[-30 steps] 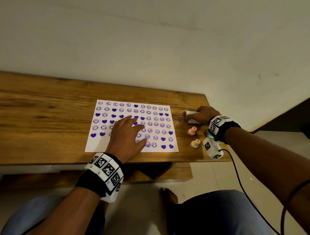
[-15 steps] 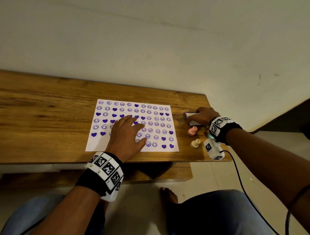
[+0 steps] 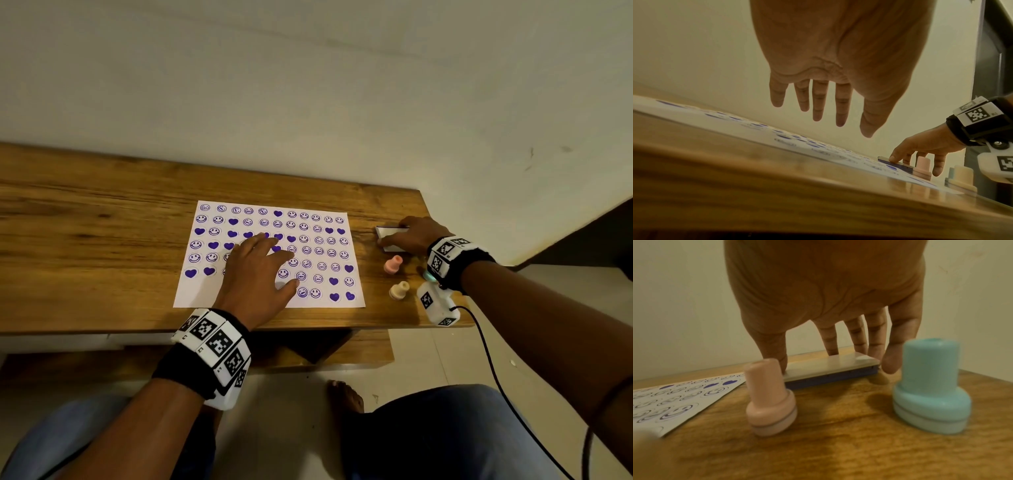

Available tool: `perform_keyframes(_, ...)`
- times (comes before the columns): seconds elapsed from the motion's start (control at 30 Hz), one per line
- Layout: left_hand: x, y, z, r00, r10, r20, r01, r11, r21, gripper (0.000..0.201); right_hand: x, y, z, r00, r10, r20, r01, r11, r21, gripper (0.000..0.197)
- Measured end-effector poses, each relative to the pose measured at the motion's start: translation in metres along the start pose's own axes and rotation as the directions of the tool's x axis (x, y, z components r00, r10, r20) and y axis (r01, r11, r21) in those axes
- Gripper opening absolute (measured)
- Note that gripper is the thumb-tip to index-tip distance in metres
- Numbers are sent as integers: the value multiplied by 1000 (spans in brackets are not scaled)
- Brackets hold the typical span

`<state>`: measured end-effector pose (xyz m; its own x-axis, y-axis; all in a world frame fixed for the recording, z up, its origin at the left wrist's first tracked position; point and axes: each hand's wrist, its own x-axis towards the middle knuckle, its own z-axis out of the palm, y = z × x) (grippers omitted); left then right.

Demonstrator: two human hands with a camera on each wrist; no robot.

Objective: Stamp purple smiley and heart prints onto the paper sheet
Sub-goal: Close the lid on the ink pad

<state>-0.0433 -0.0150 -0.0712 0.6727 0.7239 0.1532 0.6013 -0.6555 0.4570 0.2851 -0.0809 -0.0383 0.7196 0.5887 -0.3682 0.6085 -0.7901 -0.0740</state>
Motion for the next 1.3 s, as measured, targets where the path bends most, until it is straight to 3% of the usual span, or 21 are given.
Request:
perform_keyframes(0.23,0,0,-1,1000,-9,21,8,1000,9,53,-2,3,-3,998,-39,-55,34,995,-97,94)
perform_keyframes(0.33,0,-1,-3,1000,-3,8,3,1000,11,52,1,8,-15,996,-68,-59,65,996,-57,79)
perform_keyframes(0.4,0,-1,-4,1000,-7,3,7,1000,11,52,4,14,-24,985,-170,-8,170,984,-51,72)
perform_keyframes(0.47,0,0,-4,1000,-12,7,12,1000,12,53,4,19,-29,952,-295,86,302,950,-80,78)
perform_keyframes(0.57,0,2,-2,1000,-7,7,7,1000,7,52,4,23,-30,921,-356,160,381,909,-169,91)
perform_keyframes(0.63,0,2,-2,1000,-11,19,11,1000,15,52,5,24,-29,911,-372,177,405,886,-224,88)
perform_keyframes(0.87,-1,1,-4,1000,-11,20,10,1000,18,52,11,17,-35,896,-411,165,442,862,-247,76)
perform_keyframes(1.1,-1,3,-7,999,-31,22,30,999,15,51,11,9,-39,896,-415,159,444,856,-264,77)
perform_keyframes(1.3,-1,-3,-5,998,-42,37,41,999,18,51,16,14,-32,900,-420,117,435,887,-153,86)
